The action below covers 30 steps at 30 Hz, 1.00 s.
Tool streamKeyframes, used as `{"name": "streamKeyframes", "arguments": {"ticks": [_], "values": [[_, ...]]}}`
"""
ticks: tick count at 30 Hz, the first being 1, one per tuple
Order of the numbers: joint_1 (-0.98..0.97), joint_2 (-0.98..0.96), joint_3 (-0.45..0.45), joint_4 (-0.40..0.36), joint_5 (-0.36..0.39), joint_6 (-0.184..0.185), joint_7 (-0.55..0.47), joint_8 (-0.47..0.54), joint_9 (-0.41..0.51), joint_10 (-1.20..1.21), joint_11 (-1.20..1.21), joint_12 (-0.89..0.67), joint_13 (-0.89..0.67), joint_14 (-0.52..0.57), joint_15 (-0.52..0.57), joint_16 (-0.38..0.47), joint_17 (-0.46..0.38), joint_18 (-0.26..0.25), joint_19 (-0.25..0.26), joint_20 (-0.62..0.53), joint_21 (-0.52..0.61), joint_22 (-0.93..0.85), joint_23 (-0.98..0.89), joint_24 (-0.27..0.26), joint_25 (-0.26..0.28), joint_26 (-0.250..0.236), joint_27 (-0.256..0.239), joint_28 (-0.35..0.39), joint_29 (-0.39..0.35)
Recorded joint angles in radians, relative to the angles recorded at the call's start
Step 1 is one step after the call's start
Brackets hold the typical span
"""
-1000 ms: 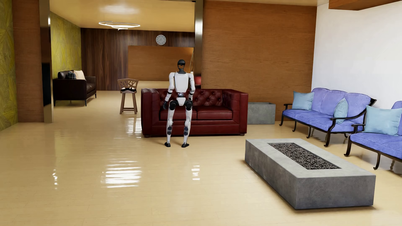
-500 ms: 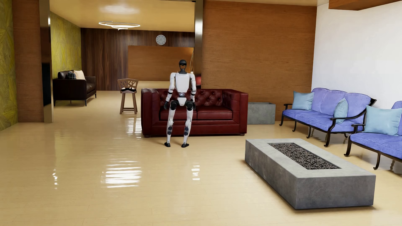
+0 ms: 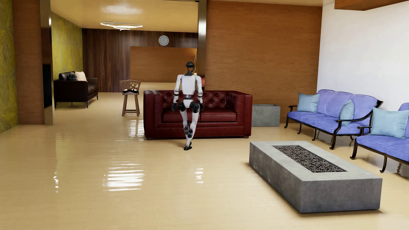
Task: Move towards the leather sofa
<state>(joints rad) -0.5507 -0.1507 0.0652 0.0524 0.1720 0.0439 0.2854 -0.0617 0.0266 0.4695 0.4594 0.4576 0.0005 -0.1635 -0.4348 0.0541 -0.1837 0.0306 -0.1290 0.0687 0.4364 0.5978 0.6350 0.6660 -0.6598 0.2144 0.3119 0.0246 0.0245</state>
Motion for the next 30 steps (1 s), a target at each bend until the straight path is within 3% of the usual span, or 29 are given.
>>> {"name": "streamKeyframes", "arguments": {"ticks": [2,5,6,7,8,9,10,12,15,17,19,24,30], "values": [[0.041,0.009,0.001,0.001,-0.001,-0.003,0.024,0.021,-0.003,-0.021,0.046,-0.018,-0.005,-0.007,0.006,0.002,0.012,0.107,0.002,0.006,-0.02,0.026,0.044,-0.004,0.032,0.017,0.014,0.002,-0.034],[0.109,-0.019,0.005,0.005,-0.023,-0.013,0.05,0.009,0.002,-0.032,0.197,-0.056,0.031,-0.043,0.11,-0.009,0.004,0.107,0.027,0.035,-0.026,0.037,0.114,-0.012,0.058,0.033,0.03,0.031,-0.069],[0.136,-0.047,0.007,0.004,-0.034,-0.015,0.066,0.017,0.003,-0.05,0.267,-0.06,0.035,-0.05,0.165,-0.013,-0.015,0.104,0.083,0.033,-0.006,0.021,0.139,-0.012,0.056,0.015,0.031,0.039,-0.045],[0.158,-0.085,0.009,-0.001,-0.045,-0.018,0.079,0.031,0.005,-0.064,0.353,-0.064,0.043,-0.057,0.226,-0.017,-0.037,0.102,0.18,0.027,0.006,0.003,0.157,-0.015,0.057,-0.008,0.034,0.044,-0.017],[0.172,-0.129,0.012,-0.005,-0.067,-0.022,0.089,0.041,0.008,-0.064,0.45,-0.081,0.063,-0.068,0.247,-0.025,-0.058,0.1,0.36,0.019,0.002,-0.014,0.156,-0.02,0.059,-0.017,0.042,0.049,0.0],[0.18,-0.185,0.022,-0.004,-0.075,-0.027,0.104,-0.001,0.013,-0.054,0.56,-0.086,0.079,-0.082,0.262,-0.027,-0.073,0.097,0.376,0.016,-0.012,-0.03,0.156,-0.028,0.066,-0.032,0.05,0.053,-0.003],[0.186,-0.241,0.029,-0.001,-0.097,-0.032,0.113,0.0,0.018,-0.044,0.654,-0.097,0.098,-0.095,0.244,-0.03,-0.081,0.093,0.377,0.015,-0.03,-0.045,0.153,-0.032,0.076,-0.04,0.055,0.058,-0.024],[0.199,-0.322,0.024,-0.004,-0.232,-0.044,0.107,-0.026,0.026,-0.04,0.734,-0.121,0.128,-0.11,0.223,-0.032,-0.078,0.08,0.386,0.016,-0.058,-0.069,0.163,-0.035,0.1,-0.049,0.061,0.074,-0.059],[0.217,-0.352,-0.017,-0.023,-0.404,-0.063,0.058,-0.13,0.029,-0.056,0.554,-0.134,0.145,-0.116,0.167,-0.018,-0.071,0.057,0.191,0.0,-0.044,-0.087,0.181,-0.032,0.1,-0.072,0.062,0.077,-0.019],[0.228,-0.348,-0.041,-0.032,-0.35,-0.07,0.018,-0.038,0.028,-0.063,0.323,-0.132,0.153,-0.122,0.154,-0.011,-0.066,0.038,0.141,-0.015,-0.046,-0.085,0.168,-0.029,0.101,-0.087,0.058,0.068,-0.008],[0.237,-0.302,-0.049,-0.035,-0.264,-0.072,-0.026,0.141,0.025,-0.071,0.107,-0.134,0.158,-0.127,0.202,-0.008,-0.048,0.018,0.194,-0.029,-0.059,-0.076,0.155,-0.026,0.102,-0.073,0.058,0.062,-0.027],[0.239,-0.208,-0.032,-0.018,-0.271,-0.062,-0.152,-0.012,0.022,-0.069,0.028,-0.136,0.117,-0.119,0.193,-0.016,-0.004,-0.044,0.147,0.009,-0.038,-0.009,0.154,-0.038,0.07,0.003,0.056,0.078,-0.025],[0.187,-0.122,-0.022,-0.024,-0.271,-0.032,-0.346,-0.226,0.019,-0.056,-0.068,-0.093,0.025,-0.098,0.185,-0.009,-0.016,-0.119,0.105,0.02,-0.035,0.025,0.146,-0.056,0.065,0.009,0.038,0.046,-0.052]]}}
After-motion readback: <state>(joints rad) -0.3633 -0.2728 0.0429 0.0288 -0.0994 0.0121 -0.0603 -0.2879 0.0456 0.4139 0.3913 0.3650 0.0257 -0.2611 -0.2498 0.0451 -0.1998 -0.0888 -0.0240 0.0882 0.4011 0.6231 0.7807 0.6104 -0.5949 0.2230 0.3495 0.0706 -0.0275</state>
